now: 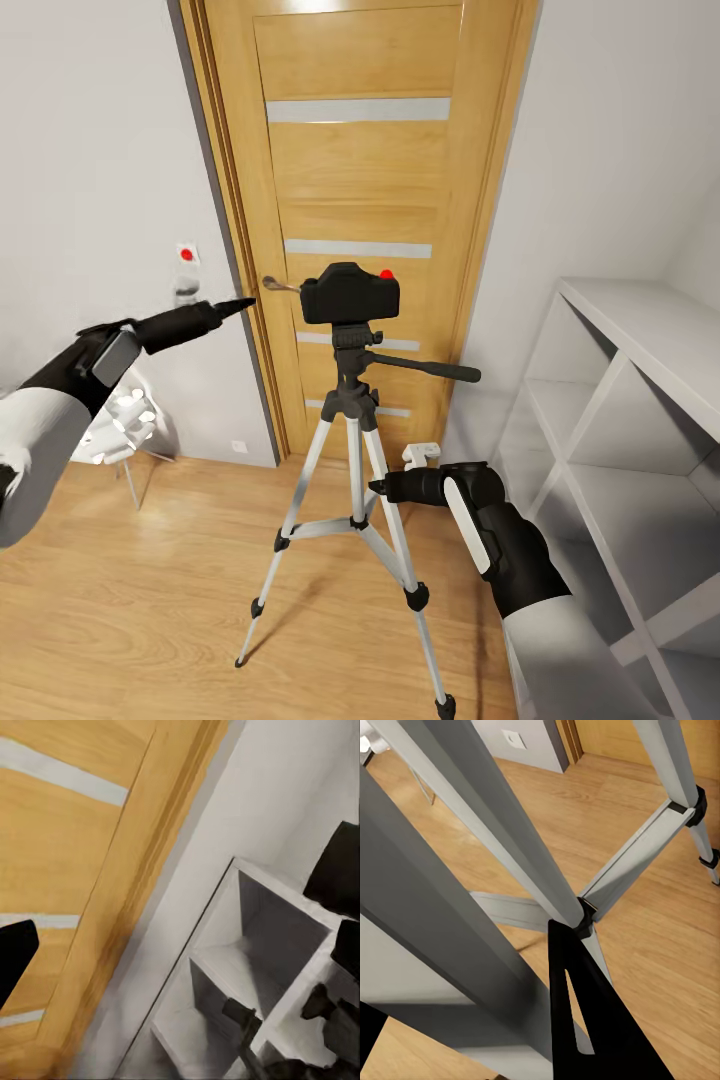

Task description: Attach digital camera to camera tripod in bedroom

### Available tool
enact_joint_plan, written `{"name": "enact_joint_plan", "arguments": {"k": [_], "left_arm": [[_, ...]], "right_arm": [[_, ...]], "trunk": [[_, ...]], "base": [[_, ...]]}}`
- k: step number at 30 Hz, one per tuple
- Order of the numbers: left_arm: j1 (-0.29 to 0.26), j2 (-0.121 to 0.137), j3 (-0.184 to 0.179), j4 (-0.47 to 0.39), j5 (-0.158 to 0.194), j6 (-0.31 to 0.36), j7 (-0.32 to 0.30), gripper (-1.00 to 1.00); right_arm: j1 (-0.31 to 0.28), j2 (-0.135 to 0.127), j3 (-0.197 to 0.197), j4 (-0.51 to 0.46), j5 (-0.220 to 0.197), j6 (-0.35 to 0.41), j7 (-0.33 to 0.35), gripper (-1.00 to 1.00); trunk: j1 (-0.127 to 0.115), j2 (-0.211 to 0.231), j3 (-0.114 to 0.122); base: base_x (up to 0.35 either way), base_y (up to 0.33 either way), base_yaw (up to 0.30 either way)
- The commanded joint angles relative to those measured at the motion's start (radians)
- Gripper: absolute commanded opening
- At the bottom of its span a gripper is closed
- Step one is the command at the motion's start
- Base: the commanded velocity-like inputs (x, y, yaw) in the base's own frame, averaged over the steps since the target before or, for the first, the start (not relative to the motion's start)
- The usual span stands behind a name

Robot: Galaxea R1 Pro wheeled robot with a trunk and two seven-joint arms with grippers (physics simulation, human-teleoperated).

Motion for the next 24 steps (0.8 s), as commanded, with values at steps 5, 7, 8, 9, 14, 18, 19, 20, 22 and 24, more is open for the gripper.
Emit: {"name": "enact_joint_plan", "arguments": {"k": [5, 7, 8, 9, 14, 18, 19, 20, 22, 24], "left_arm": [[-0.002, -0.001, -0.005, 0.271, 0.011, 0.003, 0.056, 1.00], [0.000, 0.002, -0.005, 0.321, 0.011, 0.001, 0.065, 1.00], [0.003, 0.004, -0.005, 0.338, 0.011, 0.001, 0.068, 1.00], [0.007, 0.006, -0.005, 0.352, 0.010, 0.001, 0.071, 1.00], [0.112, 0.013, -0.005, 0.392, 0.014, 0.008, 0.076, 1.00], [0.253, 0.020, -0.005, 0.403, 0.018, 0.011, 0.081, 1.00], [0.284, 0.021, -0.005, 0.404, 0.019, 0.011, 0.083, 1.00], [0.316, 0.021, -0.005, 0.405, 0.021, 0.012, 0.085, 1.00], [0.412, 0.023, -0.005, 0.407, 0.024, 0.018, 0.083, 1.00], [0.477, 0.021, -0.005, 0.407, 0.026, 0.028, 0.081, 1.00]], "right_arm": [[-0.001, 0.000, -0.001, 0.010, 0.023, 0.008, -0.004, -1.00], [-0.001, 0.000, -0.001, 0.010, 0.023, 0.008, -0.004, -1.00], [-0.001, 0.000, -0.001, 0.010, 0.023, 0.008, -0.004, -1.00], [-0.001, 0.000, -0.001, 0.010, 0.023, 0.008, -0.004, -1.00], [-0.001, 0.000, -0.001, 0.011, 0.024, 0.008, -0.003, -1.00], [-0.001, -0.001, -0.001, 0.011, 0.025, 0.008, -0.002, -1.00], [-0.001, -0.001, -0.001, 0.011, 0.025, 0.008, -0.002, -1.00], [-0.001, -0.001, -0.001, 0.011, 0.025, 0.008, -0.002, -1.00], [-0.001, -0.002, -0.001, 0.011, 0.024, 0.009, -0.001, -1.00], [-0.001, -0.002, -0.001, 0.011, 0.024, 0.009, -0.001, -1.00]], "trunk": [[0.001, -0.002, -0.002], [0.001, -0.002, -0.002], [0.001, -0.002, -0.002], [0.001, -0.002, -0.002], [0.001, -0.002, -0.002], [0.001, -0.002, -0.002], [0.001, -0.002, -0.002], [0.001, -0.002, -0.002], [0.001, -0.002, -0.002], [0.001, -0.002, -0.002]], "base": [[0.000, 0.000, 0.000], [0.000, 0.000, 0.000], [0.000, 0.000, 0.000], [0.000, 0.000, 0.000], [0.000, 0.000, 0.000], [0.000, 0.000, 0.000], [0.000, 0.000, 0.000], [0.000, 0.000, 0.000], [0.000, 0.000, 0.000], [0.000, 0.000, 0.000]]}}
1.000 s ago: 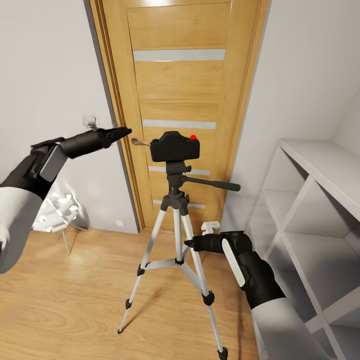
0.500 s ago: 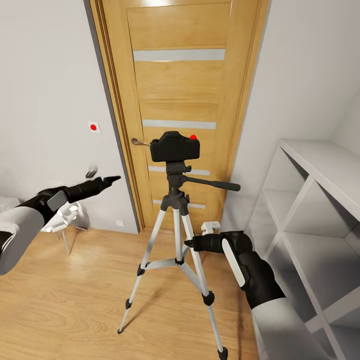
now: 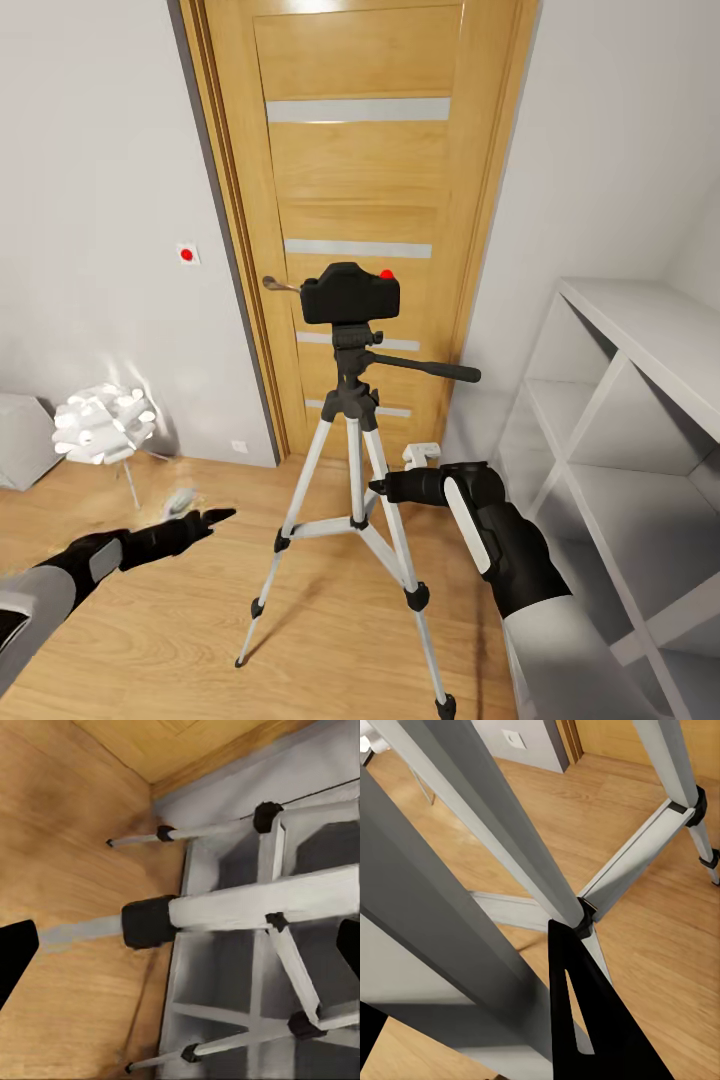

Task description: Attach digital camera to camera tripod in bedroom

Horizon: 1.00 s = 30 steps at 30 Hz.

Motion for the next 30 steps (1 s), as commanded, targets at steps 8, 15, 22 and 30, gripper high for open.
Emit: {"name": "enact_joint_plan", "arguments": {"k": [8, 15, 22, 30], "left_arm": [[0.293, -0.017, 0.002, 0.000, 0.018, 0.046, 0.035, 1.00], [0.393, -0.029, 0.000, 0.001, 0.018, 0.061, 0.043, 1.00], [0.440, -0.093, -0.003, 0.000, 0.008, 0.050, 0.075, 1.00], [0.497, -0.165, -0.004, 0.000, 0.007, 0.017, 0.537, 1.00]], "right_arm": [[-0.001, 0.000, -0.001, 0.015, 0.022, 0.009, -0.003, -1.00], [-0.001, 0.000, -0.001, 0.017, 0.020, 0.009, -0.001, -1.00], [-0.001, 0.000, -0.001, 0.017, 0.021, 0.009, -0.001, -1.00], [-0.001, 0.000, -0.001, 0.017, 0.021, 0.009, -0.001, -1.00]], "trunk": [[0.001, -0.002, -0.002], [0.001, -0.002, -0.002], [0.001, -0.002, -0.002], [0.001, -0.002, -0.002]], "base": [[0.000, 0.000, 0.000], [0.000, 0.000, 0.000], [0.000, 0.000, 0.000], [0.000, 0.000, 0.000]]}}
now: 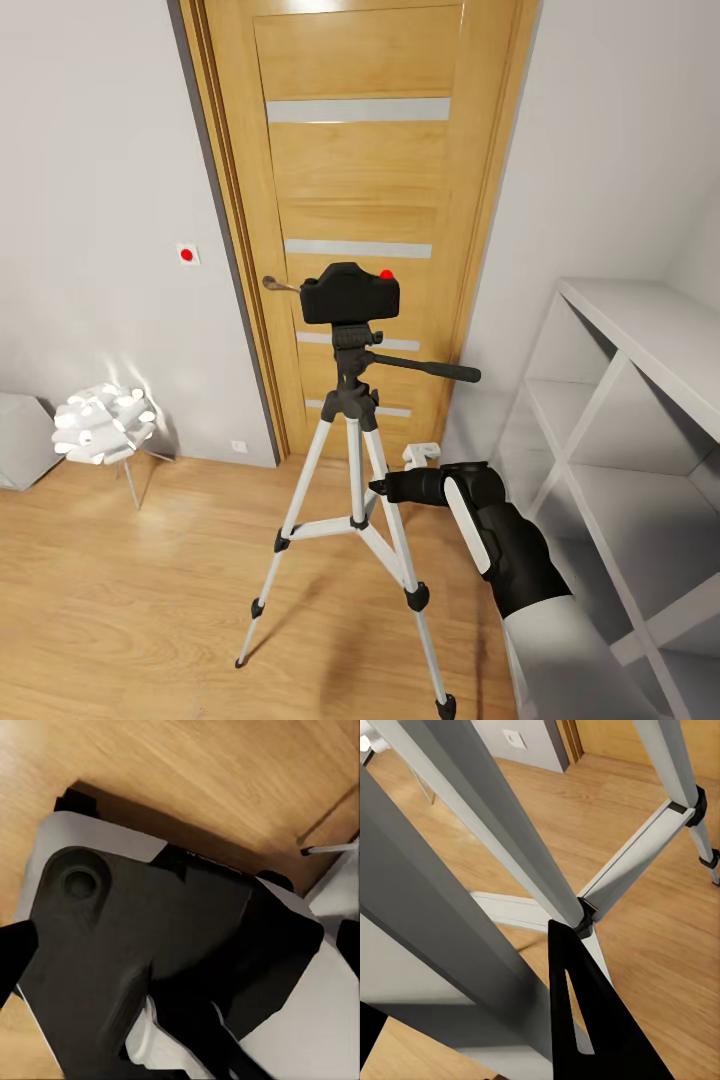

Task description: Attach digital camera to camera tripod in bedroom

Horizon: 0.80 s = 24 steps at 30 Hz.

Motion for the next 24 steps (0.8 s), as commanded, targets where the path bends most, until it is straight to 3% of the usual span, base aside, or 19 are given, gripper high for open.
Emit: {"name": "enact_joint_plan", "arguments": {"k": [1, 2, 3, 5, 7, 12, 15, 20, 24], "left_arm": [[0.009, -0.006, -0.006, 0.000, 0.014, -0.008, 0.088, 1.00], [0.020, -0.012, -0.005, 0.000, 0.017, -0.026, 0.173, 1.00], [0.047, -0.025, -0.004, -0.001, 0.022, -0.077, 0.324, 1.00], [0.074, -0.043, -0.003, 0.000, 0.030, -0.140, 0.430, 1.00], [0.085, -0.054, 0.003, -0.002, 0.041, -0.150, 0.417, 1.00], [0.101, -0.082, 0.004, -0.003, 0.040, -0.178, 0.416, 1.00], [0.098, -0.078, 0.005, -0.004, 0.041, -0.190, 0.416, 1.00], [0.098, -0.100, 0.004, -0.003, 0.047, -0.217, 0.416, 1.00], [0.099, -0.106, 0.004, -0.002, 0.048, -0.240, 0.417, 1.00]], "right_arm": [[-0.001, 0.000, -0.001, 0.017, 0.018, 0.009, -0.004, -1.00], [-0.001, 0.000, -0.001, 0.017, 0.019, 0.009, -0.004, -1.00], [-0.001, 0.001, -0.001, 0.017, 0.019, 0.009, -0.004, -1.00], [-0.001, 0.001, -0.001, 0.017, 0.018, 0.009, -0.004, -1.00], [-0.012, -0.010, -0.012, 0.011, -0.025, -0.001, -0.016, -1.00], [-0.040, -0.040, -0.045, 0.040, -0.029, 0.005, -0.044, -1.00], [-0.037, -0.023, -0.027, 0.028, -0.023, 0.006, -0.028, -1.00], [-0.012, 0.006, -0.013, 0.003, -0.004, 0.014, -0.006, -1.00], [-0.009, 0.011, -0.011, -0.018, 0.005, 0.016, -0.003, -1.00]], "trunk": [[0.001, -0.002, -0.002], [0.001, -0.002, -0.002], [0.001, -0.002, -0.002], [0.001, -0.002, -0.002], [0.001, -0.002, -0.002], [0.001, -0.002, -0.002], [0.001, -0.002, -0.002], [0.001, -0.002, -0.002], [0.001, -0.002, -0.002]], "base": [[0.000, 0.000, 0.000], [0.000, 0.000, 0.000], [0.000, 0.000, 0.000], [0.000, 0.000, 0.000], [0.000, 0.000, 0.000], [0.000, 0.000, 0.000], [0.000, 0.000, 0.000], [0.000, 0.000, 0.000], [0.000, 0.000, 0.000]]}}
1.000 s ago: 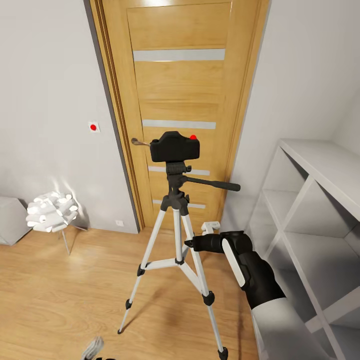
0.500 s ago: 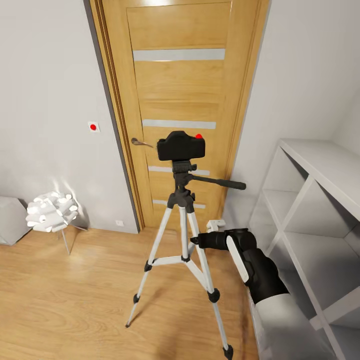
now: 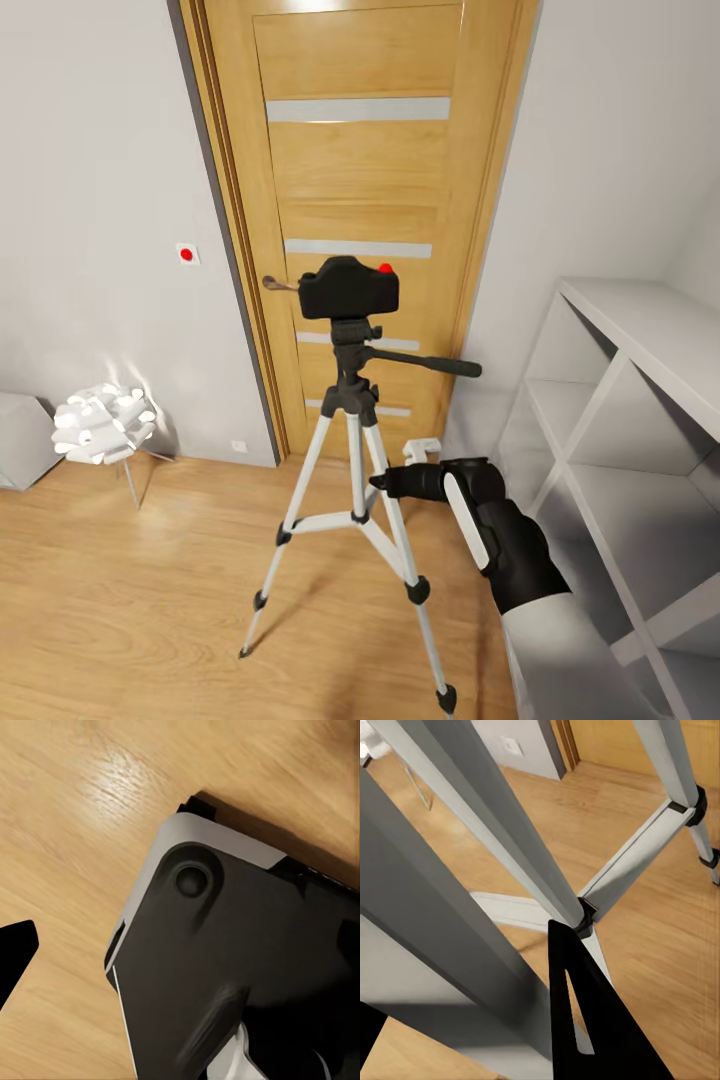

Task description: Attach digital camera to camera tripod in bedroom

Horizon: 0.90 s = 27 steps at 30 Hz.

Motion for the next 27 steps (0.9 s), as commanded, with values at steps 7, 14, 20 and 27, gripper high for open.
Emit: {"name": "enact_joint_plan", "arguments": {"k": [7, 14, 20, 27], "left_arm": [[-0.001, -0.004, -0.009, 0.001, 0.010, -0.036, 0.003, 1.00], [-0.001, -0.005, -0.009, 0.001, 0.011, -0.061, 0.003, 1.00], [-0.001, -0.005, -0.009, 0.001, 0.010, -0.059, 0.002, 1.00], [-0.001, -0.005, -0.009, 0.001, 0.010, -0.060, 0.003, 1.00]], "right_arm": [[0.001, 0.000, 0.001, -0.038, 0.021, 0.019, -0.002, -1.00], [0.001, 0.000, 0.001, -0.075, 0.062, 0.042, -0.001, -1.00], [0.001, 0.000, 0.001, -0.110, -0.021, 0.041, 0.000, -1.00], [0.001, 0.000, 0.001, -0.110, -0.021, 0.039, 0.007, -1.00]], "trunk": [[0.000, -0.002, -0.002], [0.000, -0.002, -0.002], [0.000, -0.002, -0.002], [0.000, -0.002, -0.002]], "base": [[0.000, 0.000, 0.000], [0.020, 0.000, 0.000], [0.241, 0.000, 0.000], [0.127, 0.000, 0.000]]}}
